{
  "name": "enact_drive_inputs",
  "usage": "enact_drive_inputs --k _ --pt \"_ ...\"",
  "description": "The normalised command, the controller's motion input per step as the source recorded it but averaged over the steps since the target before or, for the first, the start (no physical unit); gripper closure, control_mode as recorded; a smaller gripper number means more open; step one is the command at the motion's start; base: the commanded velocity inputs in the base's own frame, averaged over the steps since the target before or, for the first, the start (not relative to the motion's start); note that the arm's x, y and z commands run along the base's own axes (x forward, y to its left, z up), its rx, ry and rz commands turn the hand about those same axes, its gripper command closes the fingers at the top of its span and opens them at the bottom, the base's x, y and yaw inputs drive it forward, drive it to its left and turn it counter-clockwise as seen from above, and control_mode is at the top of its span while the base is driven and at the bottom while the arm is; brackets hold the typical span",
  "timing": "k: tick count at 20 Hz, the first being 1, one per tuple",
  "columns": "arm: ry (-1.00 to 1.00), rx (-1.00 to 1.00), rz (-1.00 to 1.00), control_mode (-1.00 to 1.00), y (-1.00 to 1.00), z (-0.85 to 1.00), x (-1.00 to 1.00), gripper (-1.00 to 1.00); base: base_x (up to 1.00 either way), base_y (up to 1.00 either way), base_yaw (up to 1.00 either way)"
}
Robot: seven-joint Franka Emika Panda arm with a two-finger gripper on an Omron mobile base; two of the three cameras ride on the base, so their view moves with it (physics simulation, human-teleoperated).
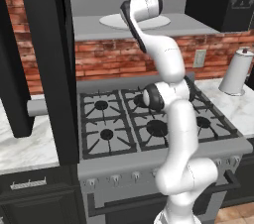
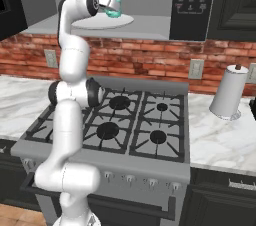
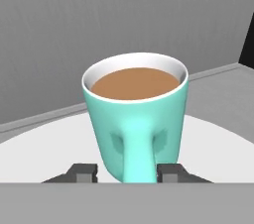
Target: Pick the cup of tea, navigate to the dining table, and place it on the saucer.
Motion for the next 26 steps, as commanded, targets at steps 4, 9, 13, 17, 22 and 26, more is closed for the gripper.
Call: enact_drive_inputs --k 4,9,13,17,22,26 --pt "0.0 0.0 0.0 -1.0 0.0 0.0 0.0 1.0 0.0 0.0 0.0" --pt "0.0 0.0 0.0 -1.0 0.0 0.0 -0.01 1.0 0.0 0.0 0.0" --pt "-0.02 0.0 0.0 -1.0 -0.07 0.0 -0.46 1.0 0.0 0.0 0.0" --pt "-0.12 0.0 0.0 -1.0 -0.15 0.0 -0.97 1.0 0.0 0.0 0.0" --pt "-0.18 0.0 0.0 -1.0 -0.19 -0.12 -1.0 1.0 0.0 0.0 0.0" --pt "-0.14 0.0 0.02 -1.0 -0.29 -0.49 -1.0 1.0 0.0 0.0 0.0"
